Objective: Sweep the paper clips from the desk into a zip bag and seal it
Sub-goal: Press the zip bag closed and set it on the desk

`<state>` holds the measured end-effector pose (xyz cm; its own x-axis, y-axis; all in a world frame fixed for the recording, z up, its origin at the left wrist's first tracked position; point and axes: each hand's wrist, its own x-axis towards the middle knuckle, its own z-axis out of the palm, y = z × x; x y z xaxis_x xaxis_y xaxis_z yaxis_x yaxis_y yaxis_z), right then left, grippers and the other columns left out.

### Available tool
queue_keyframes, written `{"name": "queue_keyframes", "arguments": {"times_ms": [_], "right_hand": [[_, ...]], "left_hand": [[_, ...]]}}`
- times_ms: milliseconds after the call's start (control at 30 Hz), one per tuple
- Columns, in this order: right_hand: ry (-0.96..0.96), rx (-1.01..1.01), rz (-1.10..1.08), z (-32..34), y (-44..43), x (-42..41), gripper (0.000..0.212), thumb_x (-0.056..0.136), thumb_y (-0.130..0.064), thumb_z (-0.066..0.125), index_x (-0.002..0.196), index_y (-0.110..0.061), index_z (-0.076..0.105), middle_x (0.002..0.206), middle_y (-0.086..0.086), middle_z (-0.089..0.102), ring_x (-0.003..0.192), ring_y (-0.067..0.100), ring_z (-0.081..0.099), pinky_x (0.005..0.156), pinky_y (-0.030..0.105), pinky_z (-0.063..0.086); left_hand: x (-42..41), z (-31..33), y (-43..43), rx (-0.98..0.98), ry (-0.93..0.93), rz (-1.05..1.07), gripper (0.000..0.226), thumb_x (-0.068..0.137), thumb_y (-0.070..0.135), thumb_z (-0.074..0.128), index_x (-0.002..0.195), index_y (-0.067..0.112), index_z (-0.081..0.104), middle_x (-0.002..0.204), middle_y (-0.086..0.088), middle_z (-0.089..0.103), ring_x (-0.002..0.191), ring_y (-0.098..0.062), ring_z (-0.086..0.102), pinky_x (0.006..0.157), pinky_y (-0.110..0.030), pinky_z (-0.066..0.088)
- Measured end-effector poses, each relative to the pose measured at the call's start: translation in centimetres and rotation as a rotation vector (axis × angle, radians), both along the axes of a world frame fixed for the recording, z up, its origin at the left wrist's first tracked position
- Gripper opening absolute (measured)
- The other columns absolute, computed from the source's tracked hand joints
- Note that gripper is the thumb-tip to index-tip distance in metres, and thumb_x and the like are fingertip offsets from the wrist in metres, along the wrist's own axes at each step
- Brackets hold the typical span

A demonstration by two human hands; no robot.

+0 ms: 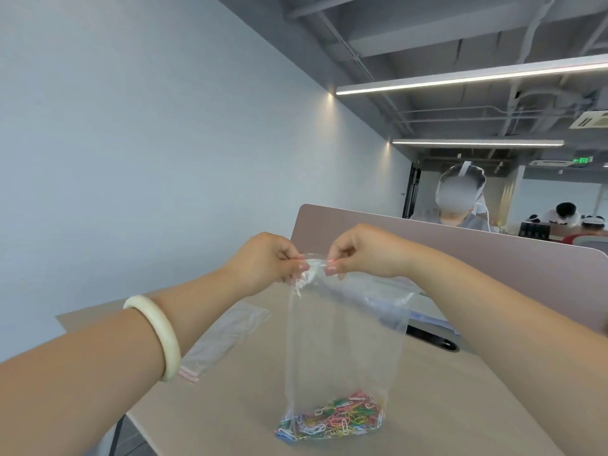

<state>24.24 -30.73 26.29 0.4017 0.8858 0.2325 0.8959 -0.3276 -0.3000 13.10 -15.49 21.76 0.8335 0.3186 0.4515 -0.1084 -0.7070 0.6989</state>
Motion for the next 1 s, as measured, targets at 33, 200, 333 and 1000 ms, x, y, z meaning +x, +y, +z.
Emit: {"name": "queue_keyframes", "arguments": {"times_ms": [33, 200, 333, 1000], "right_hand": [[-0.002, -0.004, -0.004, 0.1, -0.1, -0.1, 0.02, 0.081, -0.028, 0.068, 0.061, -0.025, 0.064, 0.048, -0.017, 0.057, 0.049, -0.003, 0.045, 0.058, 0.019, 0.036], [-0.001, 0.012, -0.034, 0.1, -0.9, -0.4, 0.015, 0.085, -0.028, 0.063, 0.082, -0.016, 0.072, 0.068, -0.012, 0.067, 0.08, 0.009, 0.059, 0.087, 0.031, 0.047], [-0.017, 0.001, -0.017, 0.0, -1.1, -0.9, 0.017, 0.087, -0.028, 0.06, 0.086, -0.017, 0.073, 0.07, -0.01, 0.068, 0.093, 0.021, 0.062, 0.093, 0.036, 0.046], [-0.052, 0.037, 0.022, -0.9, -0.6, -1.8, 0.012, 0.085, -0.03, 0.063, 0.081, -0.019, 0.068, 0.054, -0.008, 0.056, 0.052, 0.004, 0.044, 0.052, 0.019, 0.032]], "left_hand": [[0.1, -0.1, -0.1, -0.024, -0.001, -0.003, 0.012, 0.083, 0.016, 0.068, 0.075, 0.007, 0.067, 0.064, -0.004, 0.067, 0.05, -0.002, 0.063, 0.05, -0.007, 0.046], [-0.2, -0.2, -0.7, -0.064, -0.034, -0.031, 0.016, 0.084, 0.013, 0.067, 0.069, 0.009, 0.065, 0.059, 0.0, 0.063, 0.041, 0.005, 0.058, 0.045, -0.004, 0.042], [-0.7, -0.2, -0.6, -0.054, -0.034, -0.032, 0.013, 0.084, 0.015, 0.067, 0.072, 0.008, 0.068, 0.064, -0.003, 0.067, 0.044, 0.003, 0.06, 0.047, -0.005, 0.044], [-1.2, -1.1, -1.6, 0.107, -0.12, -0.005, 0.021, 0.084, 0.018, 0.065, 0.065, 0.024, 0.062, 0.068, -0.01, 0.07, 0.061, -0.013, 0.063, 0.071, -0.03, 0.054]]}}
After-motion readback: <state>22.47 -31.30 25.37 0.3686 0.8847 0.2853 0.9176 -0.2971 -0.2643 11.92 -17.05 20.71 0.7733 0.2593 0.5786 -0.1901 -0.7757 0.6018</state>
